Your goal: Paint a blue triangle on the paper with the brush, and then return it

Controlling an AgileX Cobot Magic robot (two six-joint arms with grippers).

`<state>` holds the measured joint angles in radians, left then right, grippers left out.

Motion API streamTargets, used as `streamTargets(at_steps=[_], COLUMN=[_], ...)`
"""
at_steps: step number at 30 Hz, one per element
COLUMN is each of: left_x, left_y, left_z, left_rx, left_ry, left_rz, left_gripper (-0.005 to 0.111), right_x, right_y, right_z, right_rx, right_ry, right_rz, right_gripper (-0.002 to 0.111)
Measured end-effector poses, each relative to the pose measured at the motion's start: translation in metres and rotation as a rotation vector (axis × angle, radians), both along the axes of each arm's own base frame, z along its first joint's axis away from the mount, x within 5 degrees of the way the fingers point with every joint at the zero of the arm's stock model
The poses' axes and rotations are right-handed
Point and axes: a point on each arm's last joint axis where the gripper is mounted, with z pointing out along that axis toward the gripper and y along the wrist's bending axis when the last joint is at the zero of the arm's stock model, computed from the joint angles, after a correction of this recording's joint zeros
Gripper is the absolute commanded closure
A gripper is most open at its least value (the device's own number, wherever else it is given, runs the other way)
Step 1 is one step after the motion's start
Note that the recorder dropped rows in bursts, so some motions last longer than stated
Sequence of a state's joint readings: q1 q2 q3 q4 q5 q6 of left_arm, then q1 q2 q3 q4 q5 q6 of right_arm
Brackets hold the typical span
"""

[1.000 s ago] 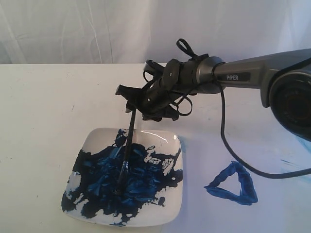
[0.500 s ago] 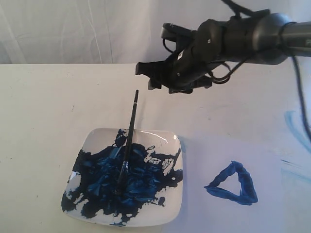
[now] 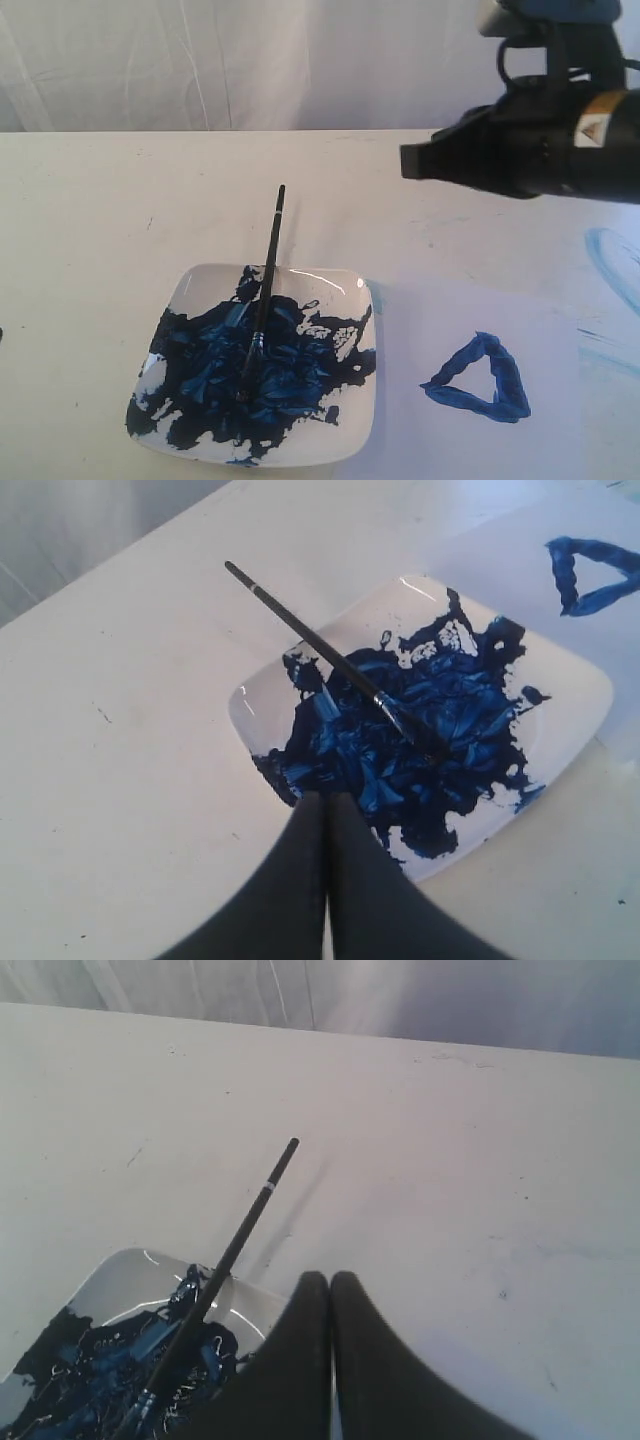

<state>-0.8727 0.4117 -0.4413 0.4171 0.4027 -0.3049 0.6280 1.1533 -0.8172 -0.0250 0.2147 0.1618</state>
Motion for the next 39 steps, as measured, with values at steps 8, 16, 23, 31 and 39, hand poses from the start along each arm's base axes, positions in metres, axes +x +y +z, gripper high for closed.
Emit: streamTargets(at_steps=[8,16,23,31,39], left_x=[-0.002,-0.003,-0.003,-0.003,-0.003], left_y=[-0.004,-0.005,-0.005,-0.005,-0.005], left_z=[-0.022,-0.022,-0.022,-0.022,-0.022], left_rx=[-0.002,-0.029,-0.029,-0.029,-0.029], left_ry=[0.101,0.124,0.124,0.124,0.124], left_rz=[-0.007,-0.01,-0.01,-0.01,-0.01], left_gripper=[0.107,0.107,0.107,0.107,0.107], right_x=[-0.031,-0.038,-0.038,-0.057,-0.11], right_y=[-0.023,-0.028,-0.028,-0.042,-0.116], right_z=[-0.002,0.006,0.006,0.022,-0.037], right_rx=[-0.039,-0.03,-0.032,0.021,0.284], right_ry=[-0.071,-0.1,-0.101,-0.18,-0.439], right_rz=[0.03,0.032,0.033,0.03,-0.302], right_gripper=[0.108,0.108,0.108,0.108,0.108])
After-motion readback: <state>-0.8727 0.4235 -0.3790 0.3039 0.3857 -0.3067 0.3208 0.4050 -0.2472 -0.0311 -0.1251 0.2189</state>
